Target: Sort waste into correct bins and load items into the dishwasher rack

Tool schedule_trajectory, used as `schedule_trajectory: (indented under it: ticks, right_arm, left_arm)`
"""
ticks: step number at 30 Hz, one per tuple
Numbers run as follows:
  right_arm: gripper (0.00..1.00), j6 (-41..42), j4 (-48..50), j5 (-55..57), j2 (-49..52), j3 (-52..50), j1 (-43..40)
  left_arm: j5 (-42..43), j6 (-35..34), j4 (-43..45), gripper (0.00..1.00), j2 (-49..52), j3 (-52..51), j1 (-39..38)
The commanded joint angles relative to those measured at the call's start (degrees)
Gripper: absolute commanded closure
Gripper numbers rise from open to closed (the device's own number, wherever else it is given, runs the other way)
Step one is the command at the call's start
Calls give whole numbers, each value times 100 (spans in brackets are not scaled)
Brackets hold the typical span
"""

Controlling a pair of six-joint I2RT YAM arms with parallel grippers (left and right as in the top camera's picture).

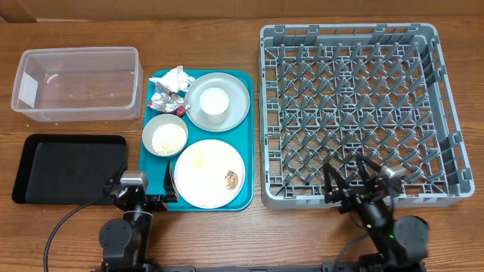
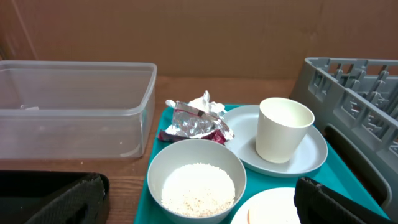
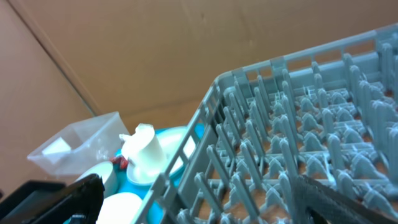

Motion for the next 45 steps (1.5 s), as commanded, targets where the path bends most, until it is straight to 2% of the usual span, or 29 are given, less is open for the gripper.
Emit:
schedule_trajectory:
  ticks: [1,4,8,11,14,16,19,23,25,26,29,31,34,38,41,45]
  right_arm:
    - [0,-42,-562,105,496,1449,-48]
    - [0,-109,-1609,103,1515,2852,-48]
    - [0,-131,-3825,103,3526,5156,-48]
    - [0,-131,-4680,105,4529,6039,-48]
    - [0,-127,-4743,-129,5217,6236,-48]
    - [0,-133,-4752,-859,5764,6236,-48]
    - [0,-323,-4754,-1193,6094,6236,-48]
    - [0,-323,-4725,-1204,6161,6236,-48]
    - [0,-323,-4697,-1204,6102,6236,-48]
    - [0,-323,-4697,-1202,6067,6236,-48]
    - [0,-326,-4686,-1202,5958,6236,-48]
    - [0,-319,-4664,-1207,5901,6242,-48]
    - [0,-317,-4666,-1207,5834,6251,-48]
    - [0,-297,-4662,-1207,5807,6251,-48]
    - [0,-299,-4686,-1204,5807,6251,-48]
    - [0,-299,-4725,-1207,5807,6251,-48]
  left_arm:
    - [35,-17,22,0,-39,-44,33]
    - [35,-17,22,0,-39,-44,33]
    - [35,-17,22,0,-39,-44,33]
    - [35,-17,22,0,-39,-44,33]
    - [35,-17,22,0,-39,-44,33]
    - [35,-17,22,0,-39,-44,33]
    - [197,-144,107,0,-39,-44,26]
    - [1250,-562,92,0,-39,-44,22]
    - [1853,-1222,151,0,-20,-42,22]
    - [2192,-1655,413,0,-15,-31,22]
    - [2920,-1996,1038,0,-15,146,22]
    - [2938,-2000,793,0,20,765,22]
    - [2638,-1410,70,0,485,2138,24]
    - [2026,-1075,-2323,0,2420,4435,24]
    - [1921,-540,-3816,0,4024,5613,22]
    - [2175,-310,-4616,0,5569,6660,22]
